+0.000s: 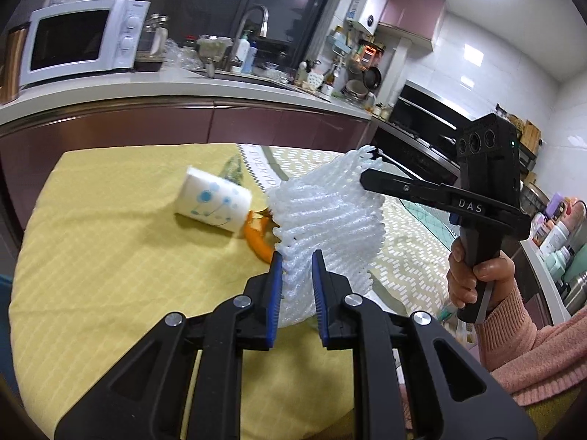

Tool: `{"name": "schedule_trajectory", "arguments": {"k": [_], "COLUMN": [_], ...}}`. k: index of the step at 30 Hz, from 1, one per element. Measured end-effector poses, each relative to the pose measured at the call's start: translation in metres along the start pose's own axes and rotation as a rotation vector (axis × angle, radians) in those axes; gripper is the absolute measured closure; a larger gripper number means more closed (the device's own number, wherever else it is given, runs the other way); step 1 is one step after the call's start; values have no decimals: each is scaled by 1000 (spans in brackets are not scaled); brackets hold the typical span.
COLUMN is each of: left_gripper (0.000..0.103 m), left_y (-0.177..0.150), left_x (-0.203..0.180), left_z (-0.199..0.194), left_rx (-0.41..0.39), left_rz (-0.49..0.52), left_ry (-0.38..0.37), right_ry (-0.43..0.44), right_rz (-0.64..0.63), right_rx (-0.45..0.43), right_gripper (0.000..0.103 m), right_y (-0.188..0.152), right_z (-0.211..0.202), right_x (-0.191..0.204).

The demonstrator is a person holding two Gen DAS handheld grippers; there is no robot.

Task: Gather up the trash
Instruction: 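Grasp the white foam netting with the left tool while the right tool grasps it too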

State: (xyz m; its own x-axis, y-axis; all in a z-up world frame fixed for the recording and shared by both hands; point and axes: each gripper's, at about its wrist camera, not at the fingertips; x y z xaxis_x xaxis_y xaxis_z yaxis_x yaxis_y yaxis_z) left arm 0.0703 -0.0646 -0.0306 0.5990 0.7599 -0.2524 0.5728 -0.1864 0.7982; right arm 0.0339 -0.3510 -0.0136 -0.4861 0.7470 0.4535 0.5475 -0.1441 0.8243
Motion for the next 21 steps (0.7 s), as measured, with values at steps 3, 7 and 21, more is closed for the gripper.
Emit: {"name": "schedule_trajectory", "arguments": {"k": [3, 7, 21], "left_gripper": [86, 89, 89], "left_y": [-5, -11, -27], "left_x": [12, 30, 78], "left_z": [-14, -35, -98], "left_rx": [-14, -38, -114], "left_rz": [-25, -55, -145], "left_ry": [21, 55, 189], "right_ry": [12, 35, 141], "right_rz": [-5, -20, -51], "right_rx": [-1, -8, 36], "right_gripper": [95, 96, 96], "right_y": [2, 7, 14], "right_z": [4, 9, 48], "right_x": [6, 15, 50]}}
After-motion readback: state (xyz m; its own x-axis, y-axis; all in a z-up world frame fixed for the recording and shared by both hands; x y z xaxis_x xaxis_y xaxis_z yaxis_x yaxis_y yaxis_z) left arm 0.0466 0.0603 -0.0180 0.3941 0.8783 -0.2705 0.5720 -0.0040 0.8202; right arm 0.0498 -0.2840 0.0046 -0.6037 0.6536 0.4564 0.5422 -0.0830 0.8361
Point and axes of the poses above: each gripper's, at about its wrist camera, not at the fingertips, and z roughly the way its jaws point, x to its left, y to its top, and after that the axes turned 8 degrees about y, right-handed
